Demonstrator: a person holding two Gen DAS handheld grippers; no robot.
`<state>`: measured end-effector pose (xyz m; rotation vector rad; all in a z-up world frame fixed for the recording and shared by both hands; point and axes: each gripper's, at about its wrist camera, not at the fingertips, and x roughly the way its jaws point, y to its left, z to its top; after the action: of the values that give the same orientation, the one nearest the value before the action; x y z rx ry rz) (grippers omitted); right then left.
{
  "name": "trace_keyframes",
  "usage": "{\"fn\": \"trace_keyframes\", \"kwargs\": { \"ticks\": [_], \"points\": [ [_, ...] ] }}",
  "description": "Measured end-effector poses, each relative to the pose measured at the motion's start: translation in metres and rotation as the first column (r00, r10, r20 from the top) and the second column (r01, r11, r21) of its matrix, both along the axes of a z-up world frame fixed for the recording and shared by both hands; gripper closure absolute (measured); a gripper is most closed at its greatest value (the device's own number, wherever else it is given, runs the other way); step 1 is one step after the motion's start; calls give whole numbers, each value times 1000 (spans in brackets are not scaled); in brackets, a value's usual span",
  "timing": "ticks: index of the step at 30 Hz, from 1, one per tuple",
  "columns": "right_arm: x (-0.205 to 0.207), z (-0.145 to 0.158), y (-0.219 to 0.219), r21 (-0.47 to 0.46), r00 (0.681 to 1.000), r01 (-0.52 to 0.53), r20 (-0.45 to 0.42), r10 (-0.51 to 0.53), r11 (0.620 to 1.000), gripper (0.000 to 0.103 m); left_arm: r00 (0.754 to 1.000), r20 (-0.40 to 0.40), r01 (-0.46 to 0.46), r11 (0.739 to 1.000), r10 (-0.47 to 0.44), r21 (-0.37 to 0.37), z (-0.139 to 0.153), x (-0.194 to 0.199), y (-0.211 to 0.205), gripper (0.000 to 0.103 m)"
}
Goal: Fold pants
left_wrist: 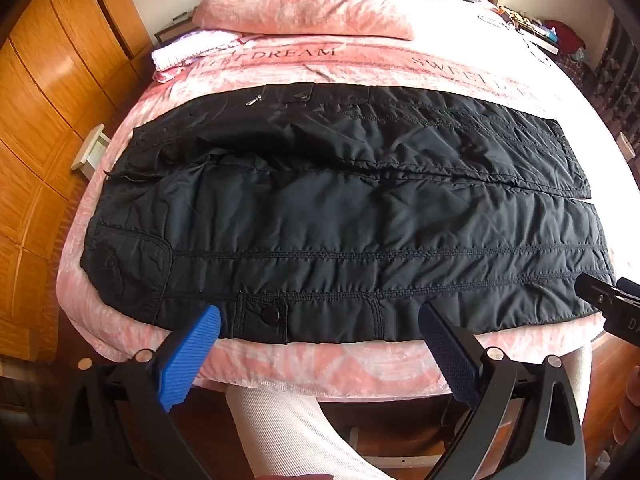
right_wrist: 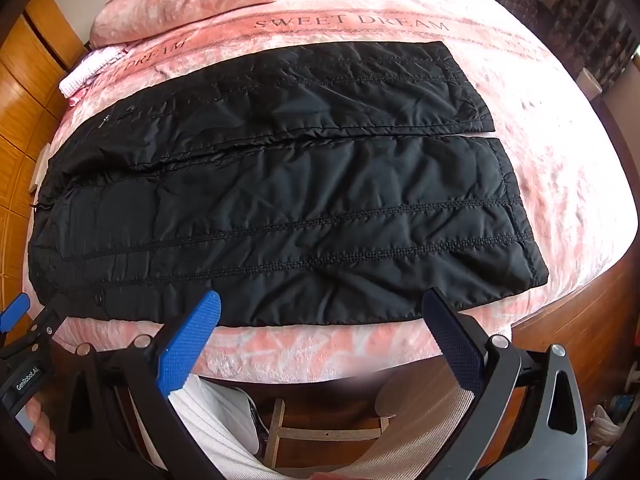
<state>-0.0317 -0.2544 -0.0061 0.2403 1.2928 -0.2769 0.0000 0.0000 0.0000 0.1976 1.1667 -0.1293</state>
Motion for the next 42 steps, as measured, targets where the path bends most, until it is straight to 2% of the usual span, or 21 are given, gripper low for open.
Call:
{"fn": "trace_keyframes", "kwargs": {
  "ticks": [15,42],
  "points": [
    [2,4,-5,10,1000,2,1,-2,1000,2,1000,4,2,1000,-2,2,0,0,0,4],
    [-1,-5,-6,23,1000,18,1,-19,1000,2,1000,3,5,1000,-5,4,0,-1,-3,4]
  ]
}}
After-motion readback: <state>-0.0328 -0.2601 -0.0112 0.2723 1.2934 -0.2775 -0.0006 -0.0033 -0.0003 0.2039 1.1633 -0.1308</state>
